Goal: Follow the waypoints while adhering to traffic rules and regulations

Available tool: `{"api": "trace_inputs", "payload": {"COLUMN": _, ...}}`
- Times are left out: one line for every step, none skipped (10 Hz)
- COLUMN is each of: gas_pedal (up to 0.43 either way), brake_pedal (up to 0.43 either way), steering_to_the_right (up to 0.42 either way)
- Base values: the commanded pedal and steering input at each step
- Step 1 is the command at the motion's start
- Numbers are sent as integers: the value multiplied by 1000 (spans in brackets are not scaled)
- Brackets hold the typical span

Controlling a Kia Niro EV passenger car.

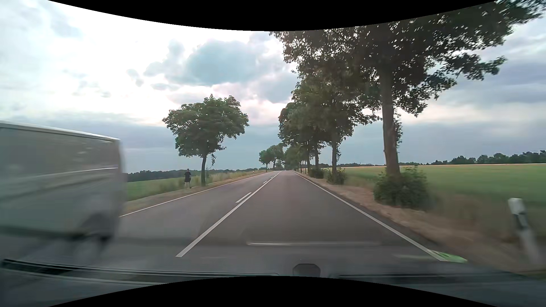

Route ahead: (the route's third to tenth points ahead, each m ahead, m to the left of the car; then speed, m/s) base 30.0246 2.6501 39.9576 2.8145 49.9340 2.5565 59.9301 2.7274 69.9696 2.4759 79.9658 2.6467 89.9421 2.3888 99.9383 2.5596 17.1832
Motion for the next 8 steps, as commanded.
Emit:
{"api": "trace_inputs", "payload": {"gas_pedal": 189, "brake_pedal": 0, "steering_to_the_right": -4}}
{"api": "trace_inputs", "payload": {"gas_pedal": 189, "brake_pedal": 0, "steering_to_the_right": -4}}
{"api": "trace_inputs", "payload": {"gas_pedal": 189, "brake_pedal": 0, "steering_to_the_right": -4}}
{"api": "trace_inputs", "payload": {"gas_pedal": 189, "brake_pedal": 0, "steering_to_the_right": -4}}
{"api": "trace_inputs", "payload": {"gas_pedal": 189, "brake_pedal": 0, "steering_to_the_right": -4}}
{"api": "trace_inputs", "payload": {"gas_pedal": 189, "brake_pedal": 0, "steering_to_the_right": -3}}
{"api": "trace_inputs", "payload": {"gas_pedal": 189, "brake_pedal": 0, "steering_to_the_right": -3}}
{"api": "trace_inputs", "payload": {"gas_pedal": 189, "brake_pedal": 0, "steering_to_the_right": -4}}
